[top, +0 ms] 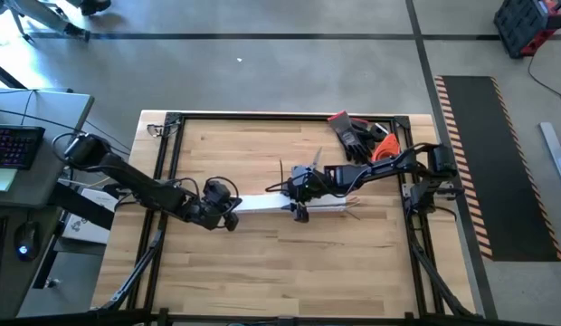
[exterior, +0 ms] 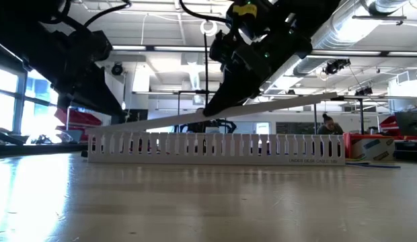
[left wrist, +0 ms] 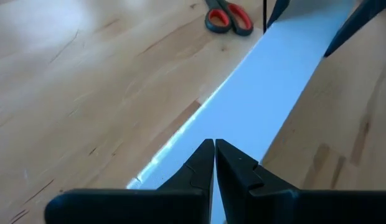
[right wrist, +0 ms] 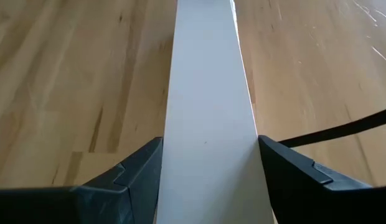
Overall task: Ziptie cables
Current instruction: Close the white cable duct
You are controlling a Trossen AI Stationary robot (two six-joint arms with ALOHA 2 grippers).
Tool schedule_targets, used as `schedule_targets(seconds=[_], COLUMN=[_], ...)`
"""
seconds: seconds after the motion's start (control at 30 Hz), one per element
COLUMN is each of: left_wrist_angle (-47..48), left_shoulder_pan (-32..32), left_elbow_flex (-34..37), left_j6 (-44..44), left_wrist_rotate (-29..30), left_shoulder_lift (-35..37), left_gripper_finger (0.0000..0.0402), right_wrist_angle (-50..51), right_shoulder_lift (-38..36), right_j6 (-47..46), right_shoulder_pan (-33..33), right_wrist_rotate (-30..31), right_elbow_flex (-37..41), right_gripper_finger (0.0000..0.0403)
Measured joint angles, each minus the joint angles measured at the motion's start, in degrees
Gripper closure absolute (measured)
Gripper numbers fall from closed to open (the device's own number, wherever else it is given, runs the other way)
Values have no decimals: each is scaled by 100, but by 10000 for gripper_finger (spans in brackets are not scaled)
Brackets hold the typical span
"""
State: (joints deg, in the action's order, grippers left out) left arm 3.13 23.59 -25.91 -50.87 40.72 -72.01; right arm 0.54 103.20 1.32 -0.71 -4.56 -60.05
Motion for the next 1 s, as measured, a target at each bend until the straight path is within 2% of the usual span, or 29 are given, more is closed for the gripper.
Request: schedule_targets(seconds=[0.17,0.73,1.0], left_wrist_angle=[-49,-106,-556], left_shoulder_pan=[0,-154,-207], left_elbow_flex=[0,0,0], left_j6=[-4,108,466], left_wrist_rotate=[20,113,-1], left_shoulder_lift=[-270,-201,-201], left_gripper_finger=[402,402,402], right_wrist_angle=[-70,-12,-234], right_shoulder_lift=[0,-20,-22], right_j6=[22,-133,-200], right_shoulder_pan=[0,-38,-88], right_wrist_rotate=[55,182,16], right_elbow_flex=[0,0,0], right_gripper_finger=[189,189,189])
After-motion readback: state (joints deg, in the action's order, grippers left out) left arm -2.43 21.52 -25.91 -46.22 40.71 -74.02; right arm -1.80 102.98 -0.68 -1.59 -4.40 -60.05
